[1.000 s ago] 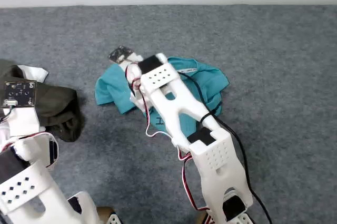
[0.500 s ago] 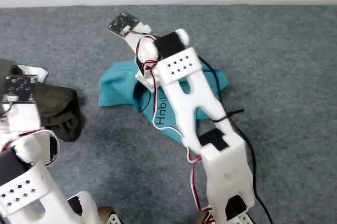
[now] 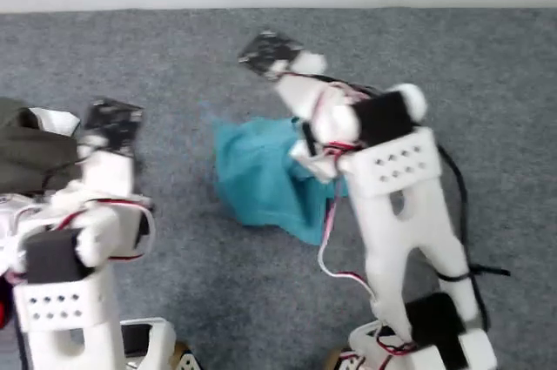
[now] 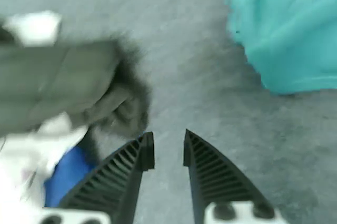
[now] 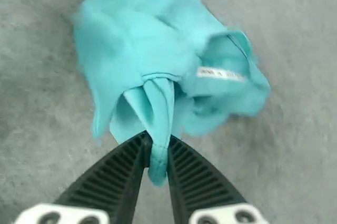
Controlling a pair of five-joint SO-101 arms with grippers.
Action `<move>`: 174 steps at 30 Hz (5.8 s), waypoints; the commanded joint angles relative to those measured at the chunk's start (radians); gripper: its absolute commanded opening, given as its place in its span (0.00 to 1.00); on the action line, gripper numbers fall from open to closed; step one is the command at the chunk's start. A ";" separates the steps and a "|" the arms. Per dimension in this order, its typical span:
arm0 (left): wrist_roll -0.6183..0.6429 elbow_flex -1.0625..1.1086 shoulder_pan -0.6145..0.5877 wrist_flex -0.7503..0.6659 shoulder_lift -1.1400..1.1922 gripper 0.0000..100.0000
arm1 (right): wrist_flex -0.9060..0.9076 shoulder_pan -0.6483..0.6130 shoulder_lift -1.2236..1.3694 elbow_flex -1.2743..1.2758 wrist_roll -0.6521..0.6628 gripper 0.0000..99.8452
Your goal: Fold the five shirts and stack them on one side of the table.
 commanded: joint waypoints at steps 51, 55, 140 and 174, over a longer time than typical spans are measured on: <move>0.091 -0.237 0.462 -0.569 1.178 0.15 | 0.041 0.073 -0.062 0.058 0.005 0.01; 0.089 -0.371 0.460 -0.457 1.275 0.09 | 0.041 0.081 -0.067 0.058 0.005 0.01; -0.192 -0.061 0.296 -0.041 0.503 0.22 | 0.041 0.470 -0.320 0.060 0.055 0.01; -0.242 -0.102 0.204 -0.133 0.494 0.05 | 0.041 0.470 -0.317 0.060 0.054 0.01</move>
